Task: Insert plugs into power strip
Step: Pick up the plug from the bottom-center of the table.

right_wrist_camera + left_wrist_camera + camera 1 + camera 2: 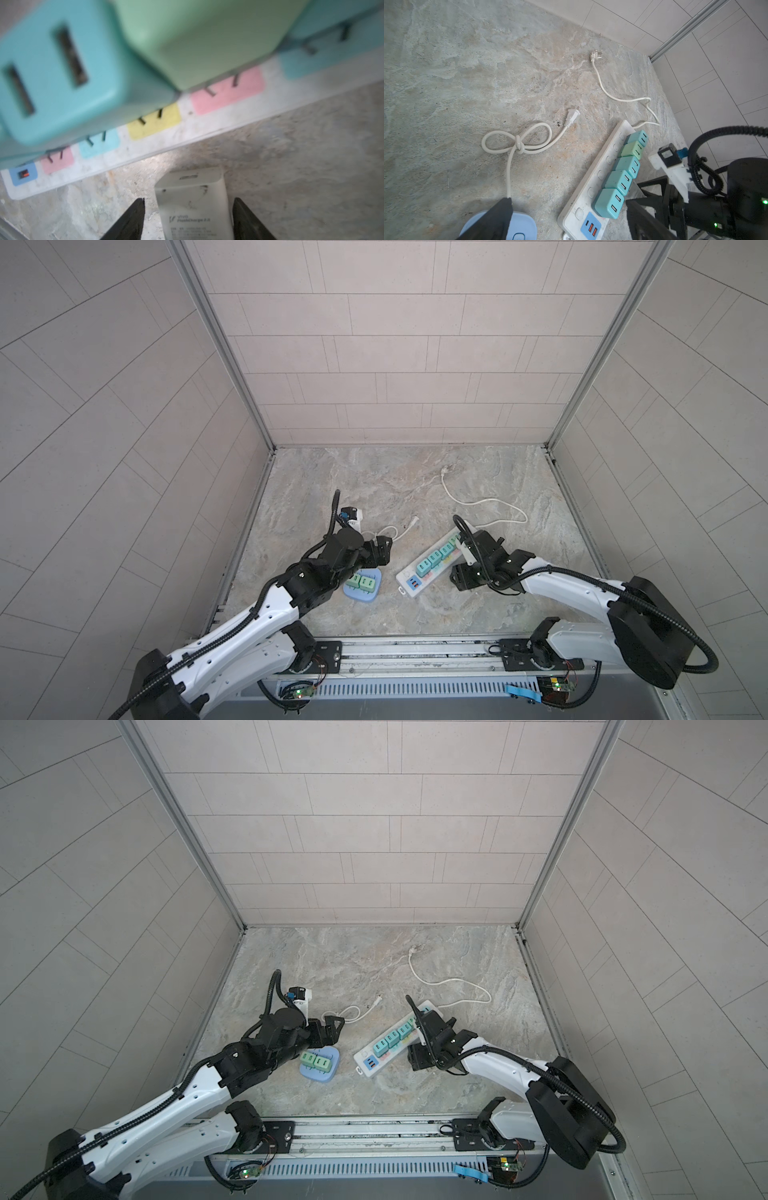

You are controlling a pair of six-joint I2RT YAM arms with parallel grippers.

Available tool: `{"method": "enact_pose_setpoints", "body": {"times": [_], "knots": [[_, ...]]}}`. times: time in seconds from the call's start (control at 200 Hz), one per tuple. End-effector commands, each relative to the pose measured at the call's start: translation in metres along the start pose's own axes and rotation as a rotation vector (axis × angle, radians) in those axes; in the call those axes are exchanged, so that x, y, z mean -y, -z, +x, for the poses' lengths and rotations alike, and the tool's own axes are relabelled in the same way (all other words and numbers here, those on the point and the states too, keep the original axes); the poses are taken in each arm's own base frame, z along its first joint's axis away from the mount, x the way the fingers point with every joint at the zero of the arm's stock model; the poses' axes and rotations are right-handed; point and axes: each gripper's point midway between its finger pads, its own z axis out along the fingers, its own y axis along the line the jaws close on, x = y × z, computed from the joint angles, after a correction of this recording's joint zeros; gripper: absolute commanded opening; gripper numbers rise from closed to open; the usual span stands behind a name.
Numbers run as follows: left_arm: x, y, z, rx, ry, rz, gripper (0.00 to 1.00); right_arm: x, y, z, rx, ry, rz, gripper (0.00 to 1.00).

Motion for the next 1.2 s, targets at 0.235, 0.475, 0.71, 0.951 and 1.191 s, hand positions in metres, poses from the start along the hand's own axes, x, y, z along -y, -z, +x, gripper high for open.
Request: {"method": "enact_pose_setpoints", "body": {"times": [0.235, 0.475, 0.71, 0.951, 1.191], "knots": [[0.016, 0.01, -0.023, 0.072, 0.002, 0.019, 0.93, 0.008, 0.005, 0.009, 0.032, 0.064, 0.24, 0.6], [0.014, 0.019, -0.03, 0.091, 0.007, 0.005, 0.93, 0.007, -0.005, 0.0, 0.066, 0.078, 0.279, 0.55], [0.014, 0.024, -0.026, 0.03, -0.005, -0.019, 0.93, 0.008, 0.009, -0.002, 0.125, 0.075, 0.269, 0.23], [0.052, 0.036, -0.033, -0.012, -0.058, 0.149, 0.92, -0.011, 0.096, -0.036, 0.494, 0.142, 0.163, 0.03], [0.142, 0.066, -0.028, -0.163, -0.138, 0.588, 0.86, -0.058, 0.162, -0.068, 0.892, 0.344, -0.043, 0.0]]}}
